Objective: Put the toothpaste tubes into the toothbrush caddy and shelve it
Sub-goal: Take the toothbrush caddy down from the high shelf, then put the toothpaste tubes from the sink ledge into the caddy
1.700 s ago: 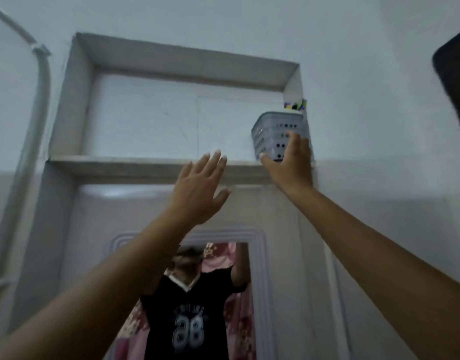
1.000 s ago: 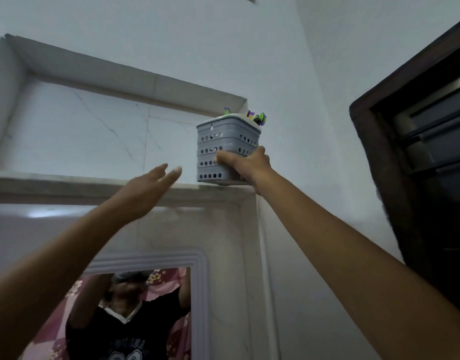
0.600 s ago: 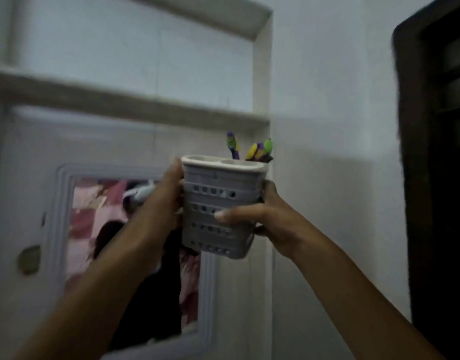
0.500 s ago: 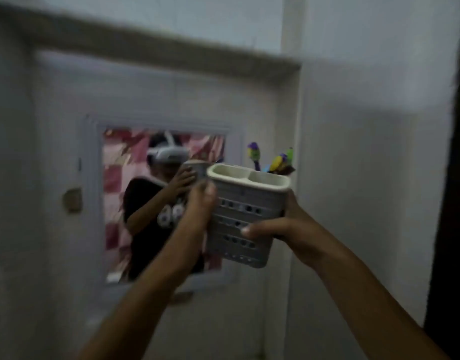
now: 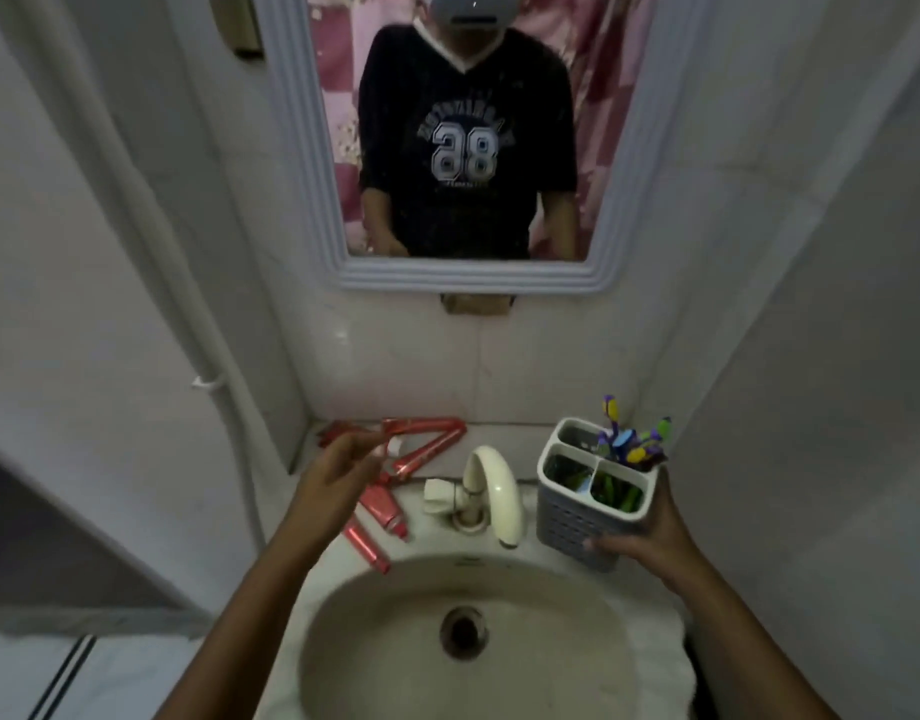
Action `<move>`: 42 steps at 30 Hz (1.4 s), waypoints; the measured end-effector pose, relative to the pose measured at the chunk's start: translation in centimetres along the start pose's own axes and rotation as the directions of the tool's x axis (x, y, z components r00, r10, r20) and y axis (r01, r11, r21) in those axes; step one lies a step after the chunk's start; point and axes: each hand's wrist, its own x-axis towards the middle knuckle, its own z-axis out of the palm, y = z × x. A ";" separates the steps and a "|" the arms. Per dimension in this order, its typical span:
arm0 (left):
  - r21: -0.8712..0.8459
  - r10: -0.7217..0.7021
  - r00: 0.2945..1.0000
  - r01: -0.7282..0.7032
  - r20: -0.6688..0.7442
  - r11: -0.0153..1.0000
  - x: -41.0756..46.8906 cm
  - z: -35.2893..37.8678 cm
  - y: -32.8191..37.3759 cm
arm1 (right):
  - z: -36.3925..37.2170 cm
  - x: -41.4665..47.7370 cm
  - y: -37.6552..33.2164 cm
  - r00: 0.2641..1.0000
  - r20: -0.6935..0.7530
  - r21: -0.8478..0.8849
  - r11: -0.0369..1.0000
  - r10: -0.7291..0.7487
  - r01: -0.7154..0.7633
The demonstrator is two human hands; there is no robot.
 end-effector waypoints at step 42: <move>-0.047 0.182 0.969 -0.177 0.164 0.983 9.7 7.6 6.6 | 1.7 4.2 7.8 0.953 0.291 -0.120 0.991 0.085 -0.052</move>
